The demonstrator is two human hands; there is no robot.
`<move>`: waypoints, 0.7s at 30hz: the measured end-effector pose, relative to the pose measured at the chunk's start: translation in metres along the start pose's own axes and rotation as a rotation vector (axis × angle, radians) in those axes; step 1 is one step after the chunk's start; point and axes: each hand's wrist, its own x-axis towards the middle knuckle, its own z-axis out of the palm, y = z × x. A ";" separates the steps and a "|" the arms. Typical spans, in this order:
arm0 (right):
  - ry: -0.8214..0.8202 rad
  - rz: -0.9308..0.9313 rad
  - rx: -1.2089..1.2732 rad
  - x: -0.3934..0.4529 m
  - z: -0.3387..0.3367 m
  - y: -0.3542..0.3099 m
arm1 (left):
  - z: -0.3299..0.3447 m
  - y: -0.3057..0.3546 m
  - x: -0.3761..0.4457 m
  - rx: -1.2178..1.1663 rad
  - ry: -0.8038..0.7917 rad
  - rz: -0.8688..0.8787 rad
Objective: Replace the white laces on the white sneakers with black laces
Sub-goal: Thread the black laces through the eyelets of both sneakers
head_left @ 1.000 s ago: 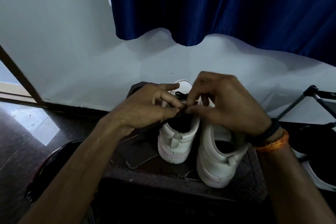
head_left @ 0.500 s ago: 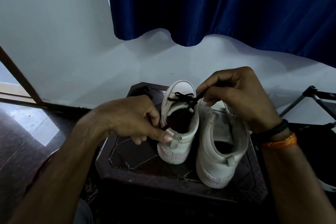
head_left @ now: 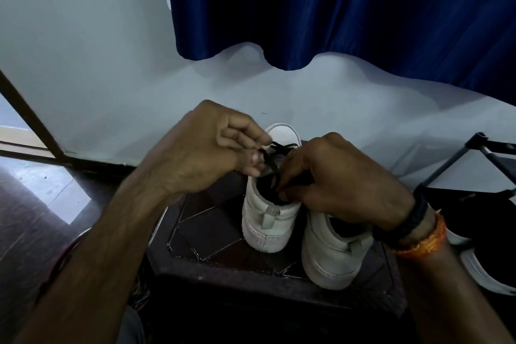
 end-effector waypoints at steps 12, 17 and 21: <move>0.145 0.117 0.055 -0.009 -0.019 0.007 | 0.020 -0.007 0.007 0.441 -0.119 0.143; 0.121 0.099 0.128 -0.015 -0.030 0.012 | 0.015 -0.012 0.009 0.439 0.088 0.217; -0.101 0.132 0.071 -0.016 -0.027 0.005 | 0.003 -0.018 0.012 0.370 0.048 0.005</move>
